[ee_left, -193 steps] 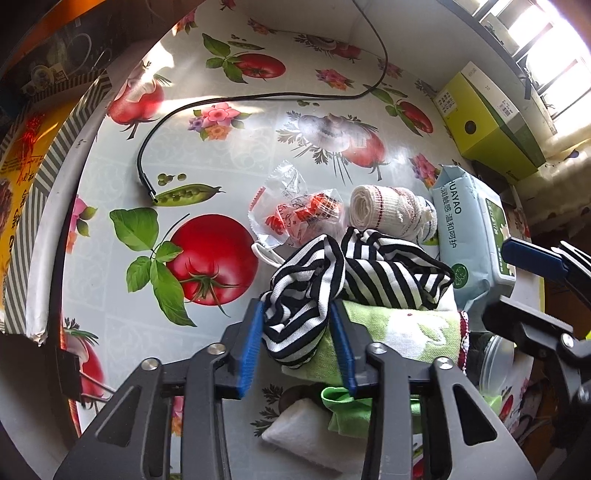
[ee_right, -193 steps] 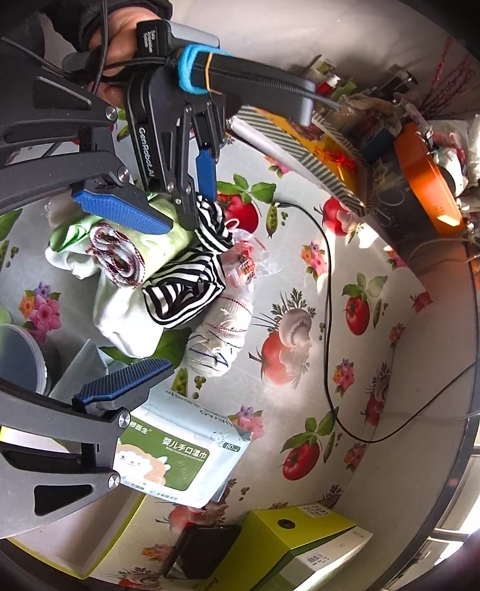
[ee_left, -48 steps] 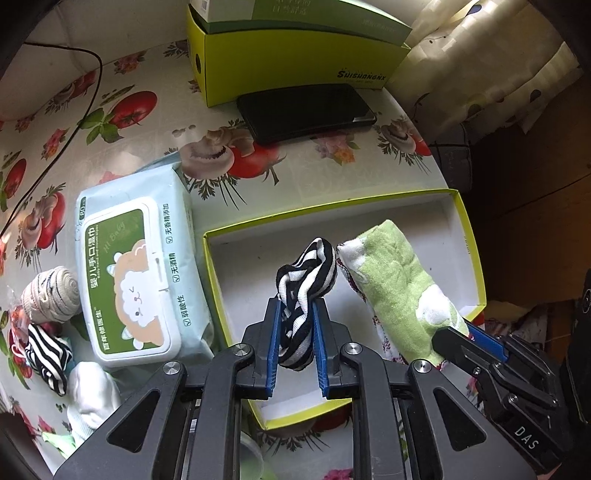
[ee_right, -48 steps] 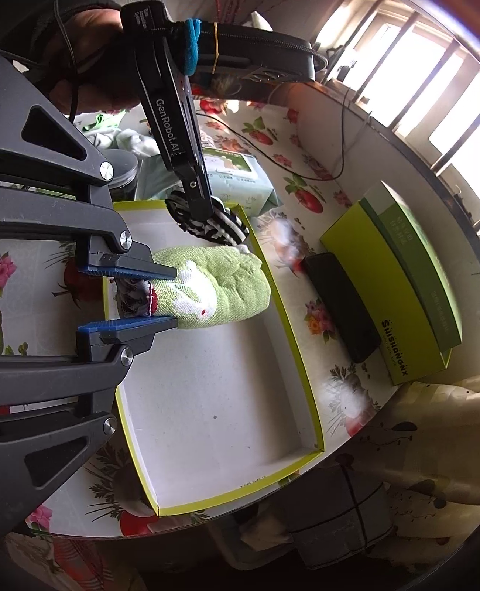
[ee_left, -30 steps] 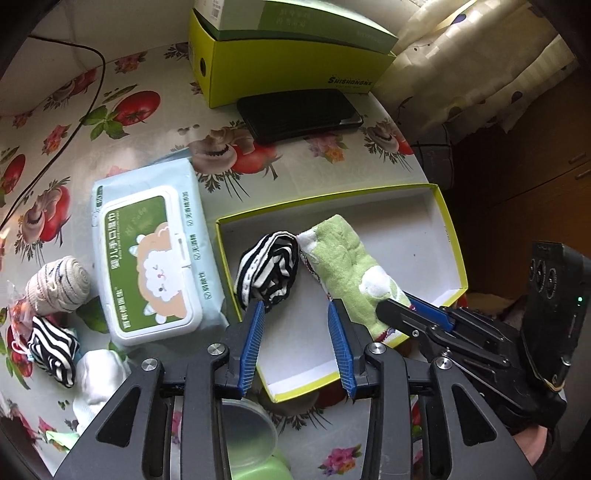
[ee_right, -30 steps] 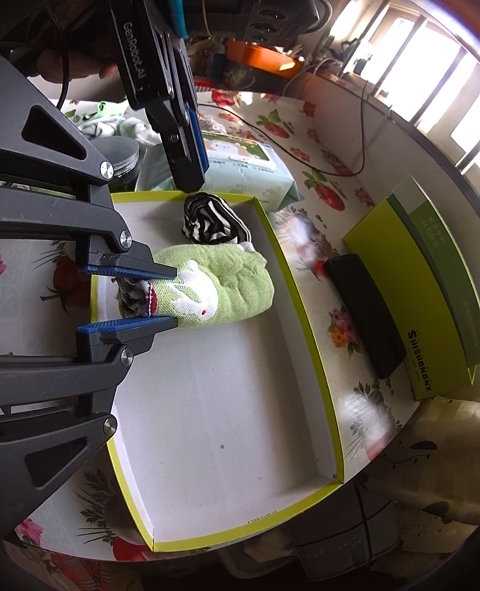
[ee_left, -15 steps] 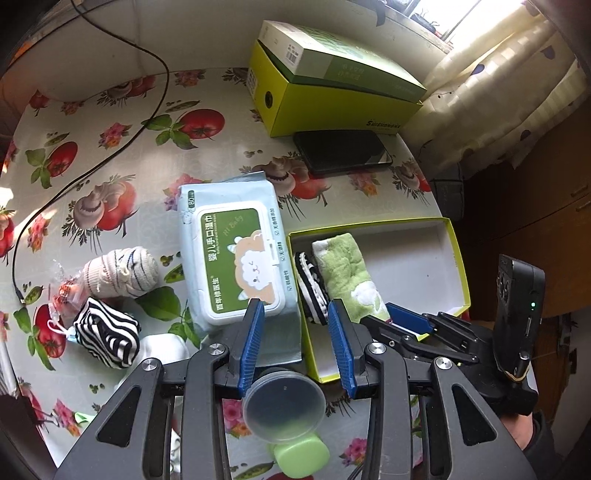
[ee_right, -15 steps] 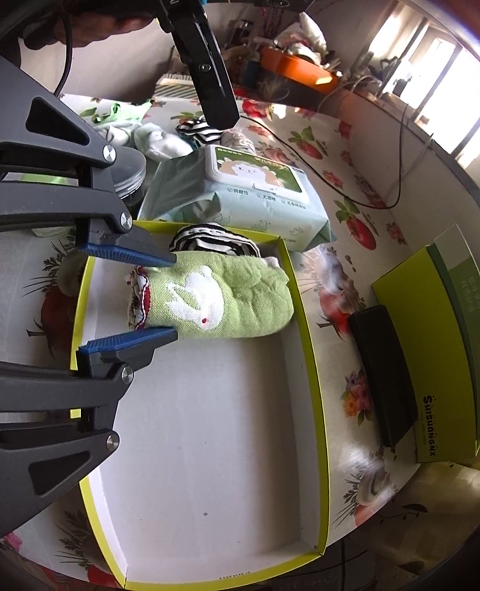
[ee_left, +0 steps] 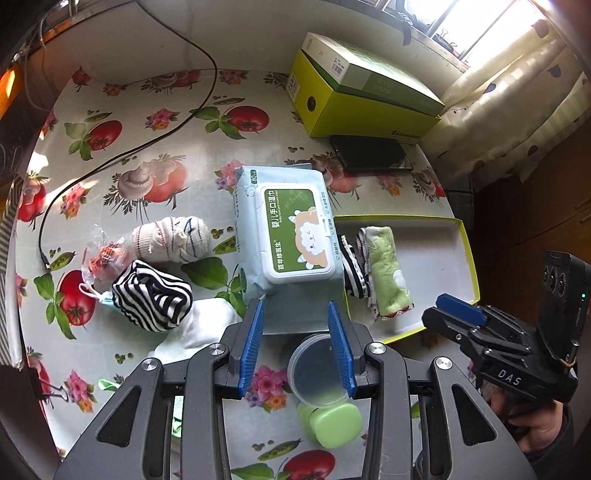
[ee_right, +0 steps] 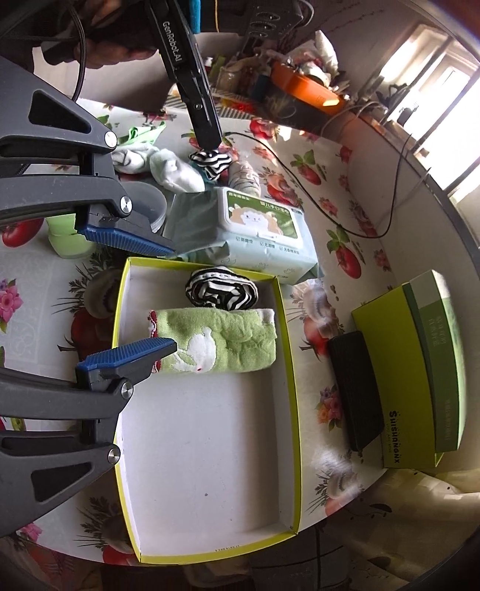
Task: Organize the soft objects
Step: 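Move both tools back to the remaining soft items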
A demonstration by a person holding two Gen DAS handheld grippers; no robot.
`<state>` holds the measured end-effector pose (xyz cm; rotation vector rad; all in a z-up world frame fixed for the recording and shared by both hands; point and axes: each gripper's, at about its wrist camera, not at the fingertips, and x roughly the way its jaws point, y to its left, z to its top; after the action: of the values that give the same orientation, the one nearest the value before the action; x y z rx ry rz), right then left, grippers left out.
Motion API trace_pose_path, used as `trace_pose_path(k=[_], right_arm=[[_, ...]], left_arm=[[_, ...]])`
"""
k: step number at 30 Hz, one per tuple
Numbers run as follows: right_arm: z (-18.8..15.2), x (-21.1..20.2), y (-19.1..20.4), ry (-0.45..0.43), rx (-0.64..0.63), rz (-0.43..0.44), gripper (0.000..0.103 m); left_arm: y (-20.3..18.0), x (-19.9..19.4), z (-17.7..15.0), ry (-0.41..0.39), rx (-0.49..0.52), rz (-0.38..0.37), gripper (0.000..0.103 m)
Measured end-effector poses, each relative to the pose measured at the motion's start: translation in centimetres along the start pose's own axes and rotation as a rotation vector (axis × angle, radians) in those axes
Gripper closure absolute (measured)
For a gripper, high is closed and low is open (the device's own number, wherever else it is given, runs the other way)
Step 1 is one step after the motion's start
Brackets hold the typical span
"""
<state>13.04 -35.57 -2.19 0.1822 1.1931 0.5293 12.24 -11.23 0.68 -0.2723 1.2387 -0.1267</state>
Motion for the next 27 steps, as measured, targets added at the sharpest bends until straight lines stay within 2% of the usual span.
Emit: trace_pose_path(k=[16, 27], right_arm=[[-1.2, -1.8, 6.5, -0.005, -0.124, 0.002, 0.055], [-2.2, -1.8, 10.2, 0.028, -0.198, 0.028, 0.055]], left_arm=[[4.0, -3.3, -3.6, -0.047, -0.053, 0.049, 0.066], [8.3, -5.1, -6.6, -0.063, -0.144, 0.067, 0.066]])
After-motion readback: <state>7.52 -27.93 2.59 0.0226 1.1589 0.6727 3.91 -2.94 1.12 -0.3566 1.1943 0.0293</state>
